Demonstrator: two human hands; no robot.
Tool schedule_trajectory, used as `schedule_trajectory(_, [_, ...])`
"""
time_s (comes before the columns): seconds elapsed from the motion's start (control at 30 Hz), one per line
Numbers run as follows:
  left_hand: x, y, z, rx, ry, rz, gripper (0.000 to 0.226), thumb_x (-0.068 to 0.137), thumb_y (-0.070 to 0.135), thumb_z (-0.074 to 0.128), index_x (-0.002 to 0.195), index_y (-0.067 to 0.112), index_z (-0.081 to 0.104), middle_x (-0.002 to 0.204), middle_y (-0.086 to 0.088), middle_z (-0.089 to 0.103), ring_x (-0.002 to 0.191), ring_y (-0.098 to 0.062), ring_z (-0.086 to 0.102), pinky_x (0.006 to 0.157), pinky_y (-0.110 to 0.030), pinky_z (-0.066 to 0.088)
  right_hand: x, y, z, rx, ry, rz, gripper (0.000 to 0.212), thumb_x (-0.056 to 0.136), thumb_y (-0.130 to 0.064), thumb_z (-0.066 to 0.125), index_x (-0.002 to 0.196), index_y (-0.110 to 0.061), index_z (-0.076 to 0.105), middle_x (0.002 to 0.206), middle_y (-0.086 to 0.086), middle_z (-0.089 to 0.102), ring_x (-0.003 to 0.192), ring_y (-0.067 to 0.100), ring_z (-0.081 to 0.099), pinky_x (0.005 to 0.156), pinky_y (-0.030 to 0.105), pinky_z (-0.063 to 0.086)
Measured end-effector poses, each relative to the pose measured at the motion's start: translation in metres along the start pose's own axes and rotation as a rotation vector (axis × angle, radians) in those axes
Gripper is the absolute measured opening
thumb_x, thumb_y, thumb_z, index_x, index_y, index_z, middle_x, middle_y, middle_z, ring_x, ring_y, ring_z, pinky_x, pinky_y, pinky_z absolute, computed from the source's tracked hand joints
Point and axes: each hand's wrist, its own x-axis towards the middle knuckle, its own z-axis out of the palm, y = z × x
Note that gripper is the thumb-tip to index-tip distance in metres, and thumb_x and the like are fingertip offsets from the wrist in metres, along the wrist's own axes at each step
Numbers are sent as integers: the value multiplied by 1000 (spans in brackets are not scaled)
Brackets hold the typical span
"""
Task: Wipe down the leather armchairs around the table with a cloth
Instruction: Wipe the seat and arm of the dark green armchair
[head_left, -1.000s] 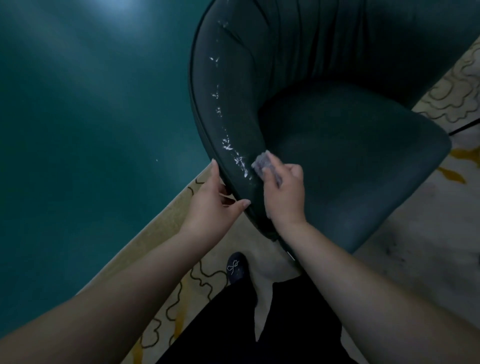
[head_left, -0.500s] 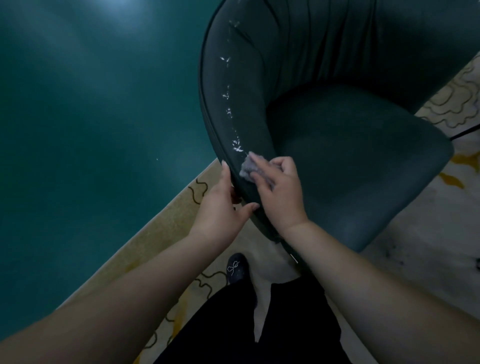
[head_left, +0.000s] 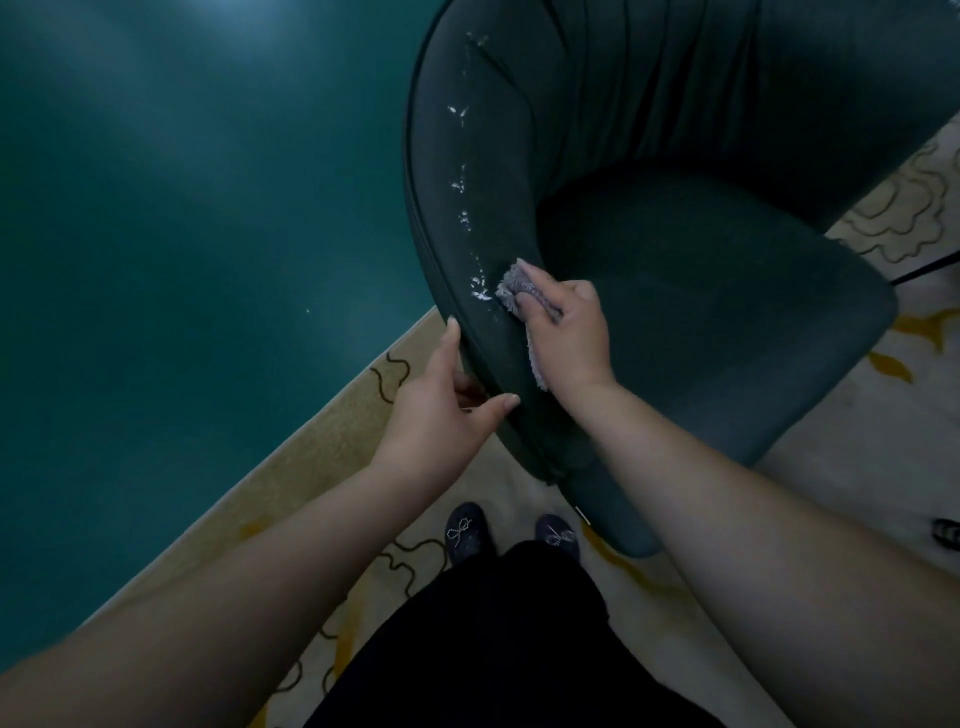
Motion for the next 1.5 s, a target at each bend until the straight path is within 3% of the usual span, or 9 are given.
schedule_trajectory(0.23, [6,3,-6,21,-26,-8,111,76,39,79,152,38,-1,85,21,62,80,15,57,63,-4,45,-40,10,-8,-43,-114,-316,43,87,-12,61,126,-30,56,97,-3,38,94,8,48,92,10,40])
schedule_trajectory(0.4, [7,10,-9,36,-28,-24,112,74,41,80,153,40,0,92,14,63,85,0,61,80,-29,56,25,0,7,-96,-89,-221,37,89,-12,62,124,-24,62,99,0,38,92,14,48,89,4,36])
schedule_trajectory(0.57, [16,15,-17,-40,-1,-51,110,77,38,78,152,40,-3,126,13,59,108,-6,60,94,-35,52,6,4,-4,-117,-156,-417,39,89,-12,59,126,-22,59,99,3,38,89,9,45,88,6,38])
schedule_trajectory(0.7, [26,16,-25,-55,-58,-81,114,76,35,80,151,42,-5,149,9,42,111,-7,61,92,-33,53,6,2,-7,-207,-255,-565,36,87,-12,61,123,-18,62,99,9,43,92,23,49,86,25,44])
schedule_trajectory(0.87, [30,18,-23,-140,-90,-117,119,74,25,83,151,44,-6,153,9,35,86,0,69,85,-34,58,59,-17,13,-259,-230,-508,39,84,-12,66,121,-23,63,97,5,39,95,29,48,90,23,37])
schedule_trajectory(1.03, [37,20,-27,-213,-116,-139,124,73,19,84,148,50,-10,154,7,32,93,-6,69,87,-37,57,24,-3,-7,-228,-294,-569,40,83,-13,66,122,-21,63,100,7,40,93,27,48,89,28,43])
schedule_trajectory(1.3, [41,13,-25,-221,-105,-153,126,68,24,87,147,53,-8,136,25,30,90,15,60,74,-8,51,99,-40,35,-252,-188,-566,33,82,-11,68,113,-21,69,98,6,39,94,33,48,88,30,42])
schedule_trajectory(1.43, [50,17,-29,-242,-74,-155,123,69,23,86,147,53,-5,147,19,35,115,-1,57,94,-27,52,70,-23,13,-230,-284,-603,38,81,-5,68,117,-19,66,99,7,40,93,31,49,86,32,45])
schedule_trajectory(1.5, [57,19,-33,-231,-64,-152,122,71,22,85,148,53,-4,140,23,35,107,4,61,87,-19,53,54,-14,1,-241,-325,-623,38,81,-4,68,117,-17,67,98,12,45,91,31,50,85,32,45])
